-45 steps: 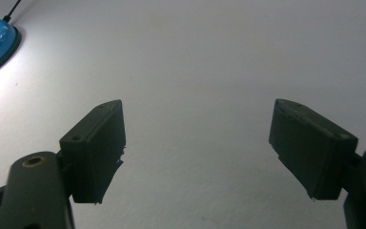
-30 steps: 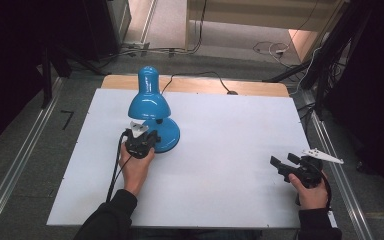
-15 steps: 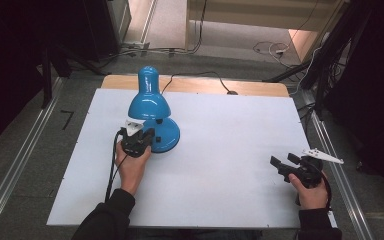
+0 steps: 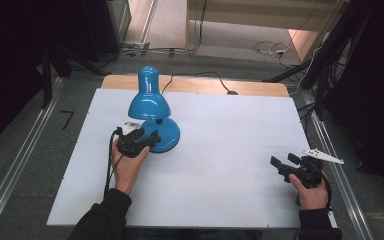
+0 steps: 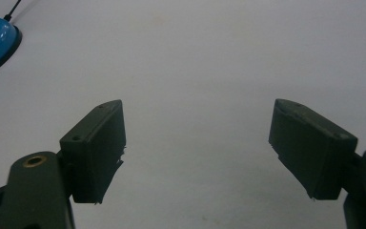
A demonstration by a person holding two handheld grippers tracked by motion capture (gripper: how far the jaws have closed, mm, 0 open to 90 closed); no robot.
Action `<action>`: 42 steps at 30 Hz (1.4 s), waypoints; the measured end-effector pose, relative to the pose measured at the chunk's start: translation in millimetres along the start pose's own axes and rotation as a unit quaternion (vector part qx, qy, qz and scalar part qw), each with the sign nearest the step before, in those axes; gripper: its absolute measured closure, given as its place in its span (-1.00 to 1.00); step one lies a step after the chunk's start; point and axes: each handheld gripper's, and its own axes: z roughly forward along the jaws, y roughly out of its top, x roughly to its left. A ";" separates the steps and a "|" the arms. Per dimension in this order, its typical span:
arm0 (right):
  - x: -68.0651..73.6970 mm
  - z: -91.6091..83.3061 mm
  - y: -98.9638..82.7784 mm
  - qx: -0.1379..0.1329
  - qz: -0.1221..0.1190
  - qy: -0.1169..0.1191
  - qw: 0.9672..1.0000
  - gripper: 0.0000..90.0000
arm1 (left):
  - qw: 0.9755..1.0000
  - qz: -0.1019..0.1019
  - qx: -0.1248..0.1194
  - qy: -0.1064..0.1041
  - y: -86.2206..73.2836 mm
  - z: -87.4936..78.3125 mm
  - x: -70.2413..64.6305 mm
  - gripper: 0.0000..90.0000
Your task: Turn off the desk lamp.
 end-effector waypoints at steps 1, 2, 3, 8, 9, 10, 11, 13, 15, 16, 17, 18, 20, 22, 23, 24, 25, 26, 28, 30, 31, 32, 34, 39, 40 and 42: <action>0.0 0.0 0.0 0.000 0.000 0.000 1.000 -0.59 | 1.000 0.000 0.000 0.000 0.0 0.0 0.0 -0.04; -0.5 -0.1 0.0 -0.001 -0.001 0.000 1.000 -0.59 | 1.000 0.002 0.004 -0.001 0.6 -2.6 1.3 -0.07; -0.5 -0.1 0.0 -0.001 -0.001 0.000 1.000 -0.59 | 1.000 0.002 0.004 -0.001 0.6 -2.6 1.3 -0.09; 0.0 -0.1 -0.1 0.000 0.000 0.000 1.000 -0.59 | 1.000 0.000 0.005 -0.003 0.7 -8.7 6.8 -0.19; 0.0 -0.1 -0.1 0.000 0.000 0.000 1.000 -0.59 | 1.000 0.001 0.004 -0.001 0.7 -10.6 8.3 -0.19; -0.3 -0.3 -0.1 -0.001 0.000 0.000 1.000 -0.59 | 1.000 -0.001 0.002 -0.002 0.7 -12.2 9.7 -0.22; -0.3 -0.3 -0.1 -0.001 0.000 0.000 1.000 -0.59 | 1.000 -0.002 0.001 -0.002 0.7 -14.1 11.5 -0.22; -0.6 -0.4 -0.1 -0.001 0.001 0.000 1.000 -0.59 | 1.000 -0.005 -0.001 -0.001 1.2 -17.7 14.6 -0.28; -0.7 -0.6 -0.2 -0.001 0.001 0.000 1.000 -0.59 | 1.000 -0.008 -0.005 -0.001 1.3 -20.8 17.9 -0.30; -0.7 -0.7 -0.2 -0.001 0.002 0.000 1.000 -0.59 | 1.000 -0.010 -0.007 0.001 1.1 -23.7 21.1 -0.31; -0.7 -0.7 -0.2 -0.001 0.002 0.000 1.000 -0.59 | 1.000 -0.010 -0.007 0.001 1.1 -23.7 21.1 -0.32; -0.9 -0.8 -0.2 -0.001 0.002 0.001 1.000 -0.59 | 1.000 -0.013 -0.008 0.003 0.6 -26.0 23.9 -0.32; -1.0 -0.9 -0.2 -0.001 0.002 0.000 1.000 -0.59 | 1.000 -0.014 -0.009 0.004 0.1 -28.1 26.3 -0.36; -1.1 -0.9 -0.3 -0.001 0.002 0.000 1.000 -0.59 | 1.000 -0.016 -0.007 0.005 -0.4 -30.5 28.7 -0.36; -1.1 -0.9 -0.3 -0.001 0.002 0.000 1.000 -0.59 | 1.000 -0.016 -0.007 0.005 -0.4 -30.5 28.7 -0.37; -1.1 -0.9 -0.3 -0.001 0.002 0.000 1.000 -0.59 | 1.000 -0.016 -0.006 0.005 -0.8 -31.5 29.8 -0.39; -1.1 -0.9 -0.3 -0.001 0.002 0.000 1.000 -0.59 | 1.000 -0.017 -0.005 0.004 -1.3 -32.4 30.7 -0.39; -1.1 -0.9 -0.3 -0.001 0.002 0.000 1.000 -0.59 | 1.000 -0.016 -0.004 0.008 -2.4 -34.4 31.9 -0.41; -1.1 -1.0 -0.3 -0.001 0.002 0.000 1.000 -0.59 | 1.000 -0.017 -0.004 0.007 -3.2 -35.2 32.5 -0.42; -1.1 -1.0 -0.3 -0.001 0.002 0.000 1.000 -0.59 | 1.000 -0.015 -0.001 0.010 -4.8 -36.8 33.1 -0.42; -1.1 -1.0 -0.4 -0.001 0.002 0.000 1.000 -0.59 | 1.000 -0.014 0.000 0.011 -5.6 -37.7 33.4 -0.44; -1.2 -1.1 -0.4 0.000 0.002 -0.001 1.000 -0.59 | 1.000 -0.013 0.000 0.012 -6.9 -39.5 33.6 -0.44; -1.4 -1.2 -0.5 0.000 0.002 -0.001 1.000 -0.59 | 1.000 -0.010 0.001 0.013 -7.4 -40.5 33.9 -0.47; -1.5 -1.0 -0.6 0.000 0.002 -0.001 1.000 -0.59 | 1.000 -0.009 0.003 0.018 -10.6 -44.5 36.0 -0.50; -1.3 -1.1 -0.6 0.000 0.002 -0.001 1.000 -0.59 | 1.000 -0.009 0.003 0.020 -11.9 -46.1 37.4 -0.50; -1.9 -1.4 -0.6 -0.002 0.000 0.000 1.000 -0.59 | 1.000 -0.009 0.003 0.021 -12.3 -47.3 38.1 -0.52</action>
